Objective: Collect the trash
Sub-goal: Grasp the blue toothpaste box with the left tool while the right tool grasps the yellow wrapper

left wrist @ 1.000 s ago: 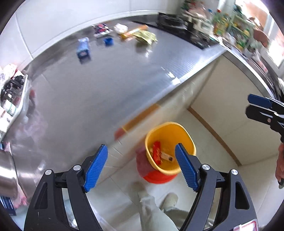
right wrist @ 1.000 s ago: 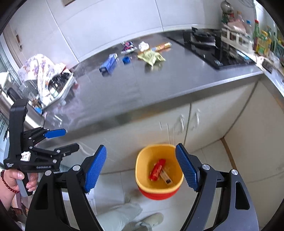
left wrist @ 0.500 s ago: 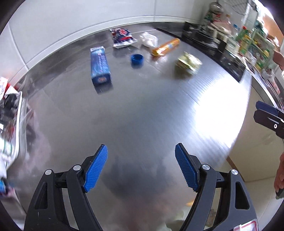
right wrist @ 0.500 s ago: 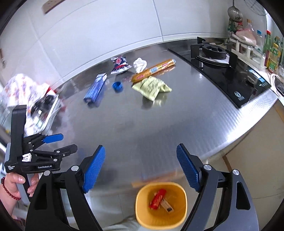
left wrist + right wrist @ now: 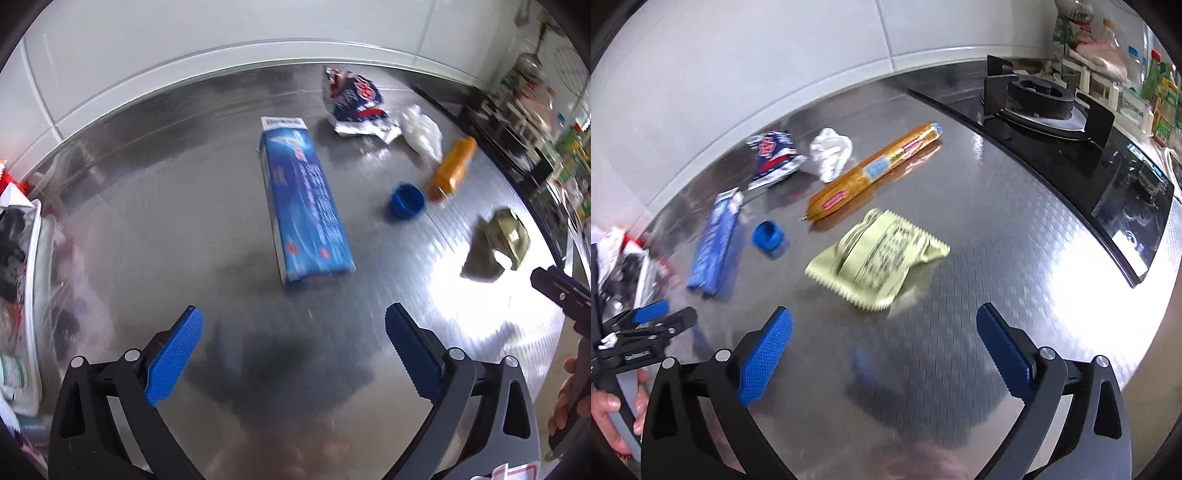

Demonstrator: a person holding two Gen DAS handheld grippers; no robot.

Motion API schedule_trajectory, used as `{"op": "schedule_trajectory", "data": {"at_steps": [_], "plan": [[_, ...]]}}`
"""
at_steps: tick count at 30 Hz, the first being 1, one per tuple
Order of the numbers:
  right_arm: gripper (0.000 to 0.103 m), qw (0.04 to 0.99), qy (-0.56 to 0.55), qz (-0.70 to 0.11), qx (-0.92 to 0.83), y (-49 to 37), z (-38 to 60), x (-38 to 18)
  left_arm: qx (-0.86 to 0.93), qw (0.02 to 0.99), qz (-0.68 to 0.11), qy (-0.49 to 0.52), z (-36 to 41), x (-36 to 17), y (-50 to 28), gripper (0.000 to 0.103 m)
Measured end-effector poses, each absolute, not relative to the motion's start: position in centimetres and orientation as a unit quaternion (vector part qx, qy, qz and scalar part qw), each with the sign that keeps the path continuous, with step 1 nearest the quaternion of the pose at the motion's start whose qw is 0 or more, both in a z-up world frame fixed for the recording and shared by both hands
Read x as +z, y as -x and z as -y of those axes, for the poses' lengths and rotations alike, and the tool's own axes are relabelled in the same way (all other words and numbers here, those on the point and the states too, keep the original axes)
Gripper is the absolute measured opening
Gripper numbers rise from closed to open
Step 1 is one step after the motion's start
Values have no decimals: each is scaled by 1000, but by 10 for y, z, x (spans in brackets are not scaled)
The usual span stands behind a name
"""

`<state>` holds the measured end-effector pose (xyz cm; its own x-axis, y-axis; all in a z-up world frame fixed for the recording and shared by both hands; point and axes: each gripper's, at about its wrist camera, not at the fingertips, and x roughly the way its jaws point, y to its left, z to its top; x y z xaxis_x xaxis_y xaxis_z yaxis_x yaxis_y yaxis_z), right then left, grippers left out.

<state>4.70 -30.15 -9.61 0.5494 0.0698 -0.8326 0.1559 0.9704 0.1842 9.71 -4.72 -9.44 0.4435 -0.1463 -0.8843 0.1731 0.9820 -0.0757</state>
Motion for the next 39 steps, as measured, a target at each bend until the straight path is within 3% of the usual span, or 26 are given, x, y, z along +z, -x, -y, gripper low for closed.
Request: {"op": "schedule_trajectory", "data": {"at_steps": [17, 19, 20, 22, 27, 29, 39], "plan": [[99, 862, -102, -495, -44, -110, 291, -124, -82, 852, -515, -41, 62, -111, -161, 98], [95, 866, -97, -490, -39, -109, 290, -123, -77, 855, -511, -52, 64, -111, -161, 96], [91, 867, -95, -488, -33, -109, 289, -122, -77, 856, -509, -53, 65, -111, -163, 94], [73, 869, -85, -487, -31, -109, 285, -120, -74, 859, -503, -51, 63, -108, -162, 85], [62, 878, -77, -472, -20, -106, 279, -109, -68, 864, -498, -46, 52, -101, -164, 53], [50, 879, -73, -471, -18, -105, 278, -106, -65, 864, -497, -43, 46, -100, -166, 42], [47, 887, -65, -457, -2, -100, 268, -90, -72, 865, -496, -17, 31, -93, -154, 40]]}}
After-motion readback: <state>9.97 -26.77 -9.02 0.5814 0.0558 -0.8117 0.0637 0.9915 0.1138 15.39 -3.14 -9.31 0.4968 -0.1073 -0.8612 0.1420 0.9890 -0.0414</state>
